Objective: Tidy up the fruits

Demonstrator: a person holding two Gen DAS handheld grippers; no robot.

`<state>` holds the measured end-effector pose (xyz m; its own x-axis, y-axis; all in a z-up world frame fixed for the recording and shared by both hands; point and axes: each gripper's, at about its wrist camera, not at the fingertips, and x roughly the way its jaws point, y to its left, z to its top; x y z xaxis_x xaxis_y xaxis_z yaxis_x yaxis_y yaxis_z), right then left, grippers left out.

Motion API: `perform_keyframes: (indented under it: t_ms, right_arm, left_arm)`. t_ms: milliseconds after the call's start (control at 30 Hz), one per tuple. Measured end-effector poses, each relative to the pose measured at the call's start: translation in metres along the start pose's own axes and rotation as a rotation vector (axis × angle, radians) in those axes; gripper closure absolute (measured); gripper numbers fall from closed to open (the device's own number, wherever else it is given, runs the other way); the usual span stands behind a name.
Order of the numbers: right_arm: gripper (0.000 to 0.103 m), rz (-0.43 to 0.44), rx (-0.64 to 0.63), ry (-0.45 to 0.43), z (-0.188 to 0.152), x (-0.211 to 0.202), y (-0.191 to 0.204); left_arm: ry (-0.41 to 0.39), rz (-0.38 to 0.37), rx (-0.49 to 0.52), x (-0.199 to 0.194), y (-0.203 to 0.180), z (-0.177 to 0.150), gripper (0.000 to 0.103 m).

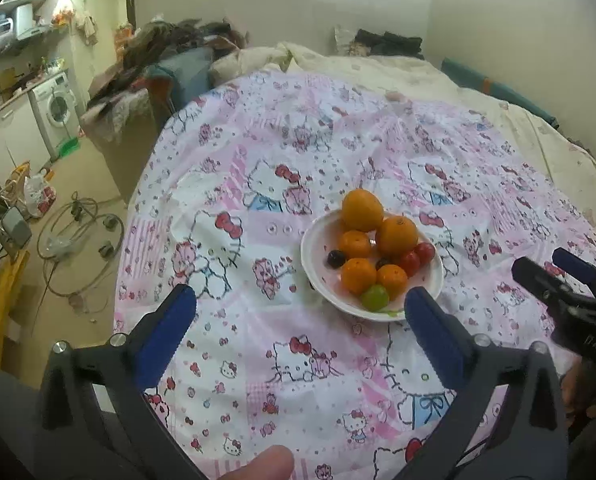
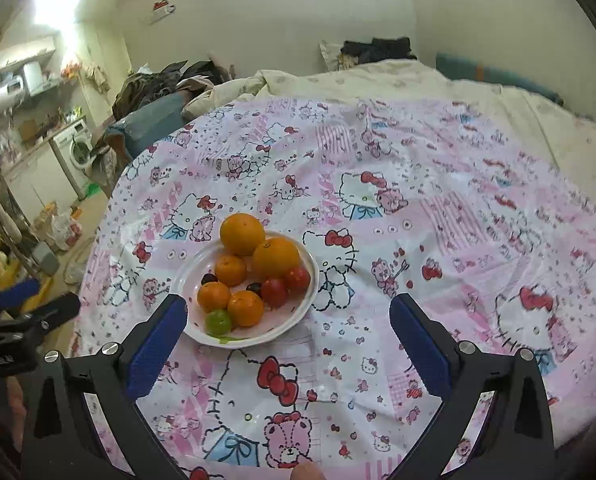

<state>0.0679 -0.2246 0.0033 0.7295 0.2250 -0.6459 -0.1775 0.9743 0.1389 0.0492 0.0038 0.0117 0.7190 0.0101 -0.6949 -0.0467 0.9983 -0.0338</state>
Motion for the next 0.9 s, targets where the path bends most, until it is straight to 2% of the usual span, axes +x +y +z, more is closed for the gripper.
perform_keyframes:
  t_ms: [100, 400, 900]
  right_arm:
    - [0.000, -0.011, -0.020, -0.016, -0.002, 0.001, 0.006]
    - [0.000, -0.005, -0.006, 0.004, -0.005, 0.011, 0.008]
    - [0.000, -0.011, 0.043, 0.012, -0.003, 0.011, 0.002]
  left_arm:
    - [-0.022, 0.013, 0.003, 0.001, -0.001, 0.002, 0.000]
    - [-0.011, -0.005, -0.043, 0.007, 0.004, 0.005, 0.000]
    - [-0.014, -0.001, -0.028, 0.006, 0.001, 0.004, 0.000]
